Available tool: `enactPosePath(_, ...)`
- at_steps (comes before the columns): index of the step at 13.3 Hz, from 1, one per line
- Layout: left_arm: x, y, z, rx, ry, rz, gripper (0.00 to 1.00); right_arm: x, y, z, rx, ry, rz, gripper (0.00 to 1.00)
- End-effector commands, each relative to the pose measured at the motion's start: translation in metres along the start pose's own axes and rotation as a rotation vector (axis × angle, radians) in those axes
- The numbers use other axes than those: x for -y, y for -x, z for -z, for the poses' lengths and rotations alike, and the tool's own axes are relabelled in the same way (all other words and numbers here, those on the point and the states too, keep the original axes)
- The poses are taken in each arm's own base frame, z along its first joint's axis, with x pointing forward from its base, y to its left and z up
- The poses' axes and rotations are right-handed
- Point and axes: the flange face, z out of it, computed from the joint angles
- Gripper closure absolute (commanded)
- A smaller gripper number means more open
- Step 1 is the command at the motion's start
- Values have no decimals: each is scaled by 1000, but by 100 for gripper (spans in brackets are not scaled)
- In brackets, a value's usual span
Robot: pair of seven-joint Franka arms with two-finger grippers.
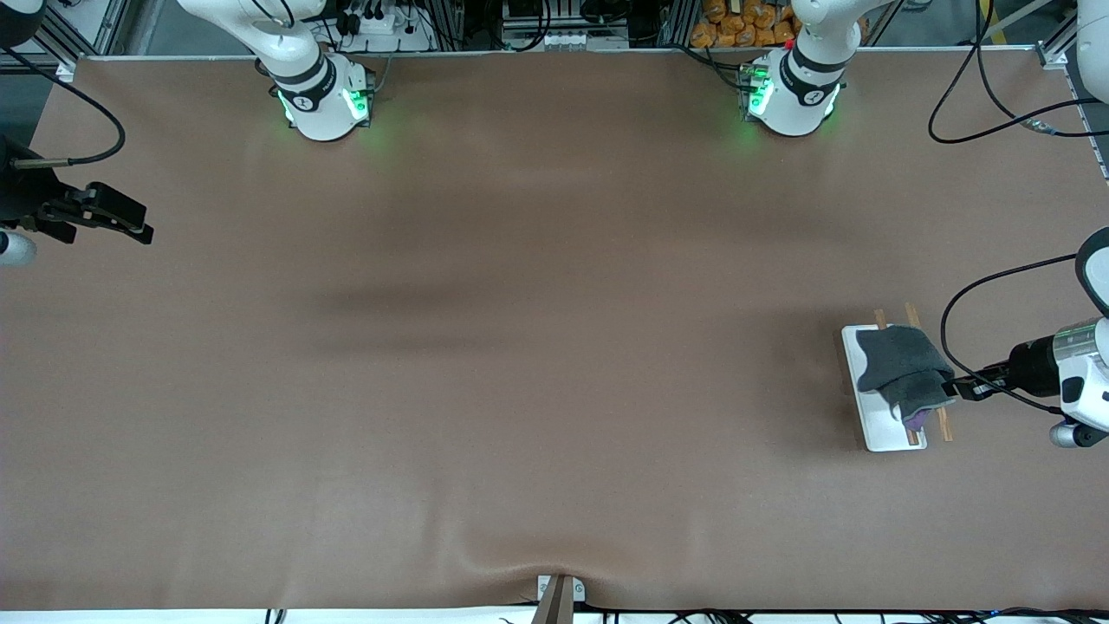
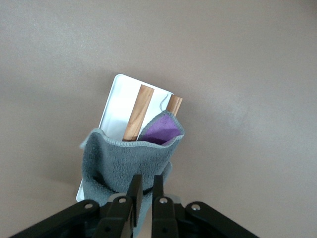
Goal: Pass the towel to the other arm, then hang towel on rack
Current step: 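Open the left gripper to release the towel onto the rack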
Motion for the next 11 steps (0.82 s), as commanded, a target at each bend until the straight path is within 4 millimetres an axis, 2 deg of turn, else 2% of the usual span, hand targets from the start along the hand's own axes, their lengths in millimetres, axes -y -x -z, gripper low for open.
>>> enactPosePath(1,0,-1,10,-25,-21,-47,82,-2,-2,4,1,-20,-13,0)
enactPosePath(2,1,-1,14,-31,-21,-68,81,-2,-2,4,1,-20,-13,0)
enactPosePath(3,-1,0,21,-38,-23,-77,67,-2,-2,3,4,-20,-13,0)
enactPosePath(4,-2,2,27,-41,-26,-78,30,-2,-2,4,1,-20,-13,0)
enactPosePath(5,-4,4,32,-47,-26,-83,0,-2,-2,3,3,-20,-13,0)
enactPosePath(8,-12,16,58,-46,-44,-122,0,-2,-2,4,1,-20,-13,0)
enactPosePath(11,-26,33,94,-75,-120,-191,0,-2,-2,3,3,-20,-12,0)
